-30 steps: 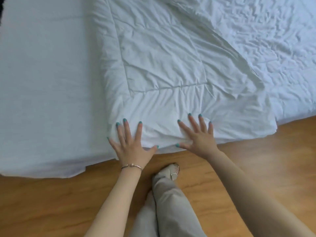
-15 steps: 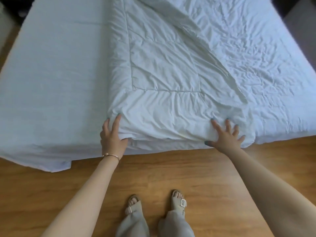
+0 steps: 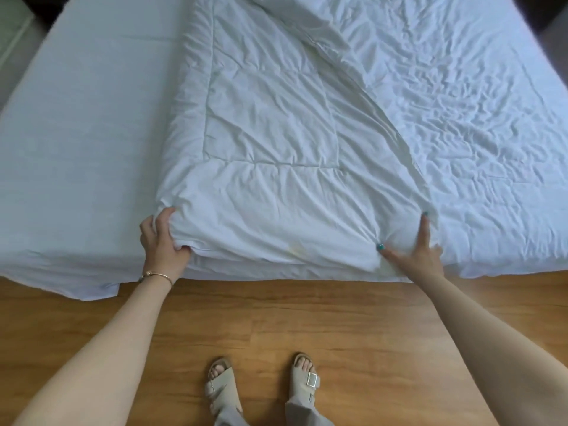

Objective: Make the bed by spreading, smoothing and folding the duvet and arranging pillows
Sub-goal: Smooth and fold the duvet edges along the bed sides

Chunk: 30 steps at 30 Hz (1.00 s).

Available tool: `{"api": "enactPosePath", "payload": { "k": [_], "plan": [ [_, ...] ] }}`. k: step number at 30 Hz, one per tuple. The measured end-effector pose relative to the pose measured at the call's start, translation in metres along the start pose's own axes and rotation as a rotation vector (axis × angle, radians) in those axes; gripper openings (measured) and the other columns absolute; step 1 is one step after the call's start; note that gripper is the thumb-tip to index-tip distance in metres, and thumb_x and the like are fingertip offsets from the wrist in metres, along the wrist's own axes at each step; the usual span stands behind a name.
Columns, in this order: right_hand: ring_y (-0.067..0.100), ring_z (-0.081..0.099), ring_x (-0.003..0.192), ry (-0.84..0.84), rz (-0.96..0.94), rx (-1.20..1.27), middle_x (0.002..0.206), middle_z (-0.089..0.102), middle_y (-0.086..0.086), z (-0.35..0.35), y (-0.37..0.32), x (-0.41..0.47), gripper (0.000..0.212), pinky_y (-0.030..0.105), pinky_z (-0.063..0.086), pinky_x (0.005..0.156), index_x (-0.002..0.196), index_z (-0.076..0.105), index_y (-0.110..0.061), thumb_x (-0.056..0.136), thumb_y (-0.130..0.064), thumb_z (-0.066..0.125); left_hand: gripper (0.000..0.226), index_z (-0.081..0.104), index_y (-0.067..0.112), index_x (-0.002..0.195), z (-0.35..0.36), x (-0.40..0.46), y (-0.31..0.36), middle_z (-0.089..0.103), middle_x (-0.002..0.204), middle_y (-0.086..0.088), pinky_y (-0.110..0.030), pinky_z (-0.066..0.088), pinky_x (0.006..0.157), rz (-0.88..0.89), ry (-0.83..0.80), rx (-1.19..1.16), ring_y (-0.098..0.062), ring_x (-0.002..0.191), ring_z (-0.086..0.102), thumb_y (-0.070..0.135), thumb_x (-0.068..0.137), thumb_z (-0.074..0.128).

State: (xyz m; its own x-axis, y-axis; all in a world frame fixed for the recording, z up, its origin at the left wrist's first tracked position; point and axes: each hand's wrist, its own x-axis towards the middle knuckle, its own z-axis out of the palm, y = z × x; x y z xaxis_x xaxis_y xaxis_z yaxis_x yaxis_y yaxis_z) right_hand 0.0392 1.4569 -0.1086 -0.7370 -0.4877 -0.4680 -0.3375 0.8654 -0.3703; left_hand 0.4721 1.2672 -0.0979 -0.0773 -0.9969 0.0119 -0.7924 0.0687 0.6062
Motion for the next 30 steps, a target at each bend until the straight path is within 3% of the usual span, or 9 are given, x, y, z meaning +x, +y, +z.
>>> {"api": "enactPosePath", "payload": {
  "k": [5,9,13,15,18,22,25,27,30],
  "plan": [
    [0.039,0.03,0.13,-0.04,-0.196,0.011,0.16,0.012,0.002,-0.01,0.013,0.012,0.109,0.054,0.032,0.107,0.149,-0.009,-0.046,0.076,-0.057,0.071,0.079,0.031,0.032,0.133,-0.004,0.006,-0.001,0.022,0.135,-0.017,-0.044,0.03,0.109,-0.023,-0.151,0.068,-0.041,0.124,0.032,-0.004,0.073,0.068],
    [0.034,0.038,0.126,0.042,-0.341,0.112,0.153,0.03,-0.006,0.003,0.0,-0.003,0.092,0.047,0.039,0.097,0.15,0.009,-0.04,0.082,-0.037,0.071,0.069,0.034,0.029,0.134,0.01,0.007,0.036,0.023,0.13,-0.015,-0.045,0.036,0.104,0.039,-0.248,0.1,-0.039,0.116,0.039,0.008,0.077,0.067],
    [0.02,0.053,0.108,0.145,-0.274,0.395,0.123,0.053,-0.012,-0.014,-0.013,-0.027,0.073,0.038,0.046,0.089,0.133,0.032,-0.052,0.077,-0.026,0.071,0.06,0.048,0.023,0.128,-0.018,0.007,0.058,0.032,0.125,-0.014,-0.044,0.048,0.075,0.049,-0.097,0.194,-0.042,0.091,0.054,0.005,0.074,0.065],
    [0.006,0.05,0.108,0.219,-0.296,0.449,0.122,0.053,-0.022,-0.036,-0.005,-0.034,0.069,0.03,0.042,0.092,0.129,0.04,-0.05,0.075,-0.022,0.073,0.057,0.055,0.018,0.121,-0.051,-0.001,0.04,0.038,0.123,-0.006,-0.047,0.048,0.077,0.047,0.033,0.184,-0.045,0.088,0.056,-0.001,0.069,0.07],
    [-0.003,0.047,0.107,0.243,-0.323,0.441,0.121,0.052,-0.024,-0.054,0.016,-0.038,0.07,0.023,0.037,0.093,0.132,0.046,-0.041,0.073,-0.019,0.078,0.061,0.06,0.018,0.115,-0.083,-0.023,0.004,0.031,0.115,0.022,-0.054,0.051,0.077,0.083,0.033,0.247,-0.048,0.088,0.056,-0.009,0.062,0.075],
    [0.013,0.051,0.107,0.047,-0.166,0.361,0.119,0.054,-0.014,-0.033,0.024,-0.038,0.073,0.032,0.041,0.088,0.135,0.039,-0.049,0.076,-0.028,0.076,0.077,0.047,0.032,0.131,-0.069,-0.036,-0.013,0.025,0.131,-0.007,-0.053,0.051,0.077,-0.072,-0.178,0.49,-0.044,0.105,0.051,-0.01,0.07,0.063],
    [0.031,0.047,0.116,-0.117,0.072,0.097,0.132,0.046,0.006,-0.022,0.006,-0.026,0.072,0.046,0.04,0.098,0.138,0.028,-0.052,0.081,-0.033,0.066,0.093,0.008,0.051,0.146,-0.045,-0.033,-0.031,0.011,0.149,-0.005,-0.051,0.045,0.094,-0.315,-0.505,0.655,-0.033,0.123,0.044,-0.005,0.083,0.047],
    [0.038,0.029,0.131,0.037,0.131,-0.244,0.147,0.021,0.012,-0.015,-0.017,-0.029,0.071,0.056,0.022,0.111,0.14,0.026,-0.04,0.08,-0.028,0.06,0.094,-0.004,0.049,0.147,-0.031,-0.025,-0.021,-0.003,0.156,-0.006,-0.057,0.031,0.108,-0.451,-0.567,0.764,-0.034,0.142,0.019,0.003,0.084,0.05],
    [0.036,0.014,0.143,0.34,-0.423,-0.381,0.157,0.009,0.009,0.006,-0.049,-0.043,0.073,0.061,0.005,0.114,0.144,0.033,-0.026,0.076,-0.016,0.059,0.074,0.018,0.023,0.14,-0.008,-0.021,0.035,-0.009,0.157,-0.005,-0.061,0.006,0.113,-0.286,-0.308,0.619,-0.036,0.144,-0.011,0.004,0.077,0.051]
  ]
}}
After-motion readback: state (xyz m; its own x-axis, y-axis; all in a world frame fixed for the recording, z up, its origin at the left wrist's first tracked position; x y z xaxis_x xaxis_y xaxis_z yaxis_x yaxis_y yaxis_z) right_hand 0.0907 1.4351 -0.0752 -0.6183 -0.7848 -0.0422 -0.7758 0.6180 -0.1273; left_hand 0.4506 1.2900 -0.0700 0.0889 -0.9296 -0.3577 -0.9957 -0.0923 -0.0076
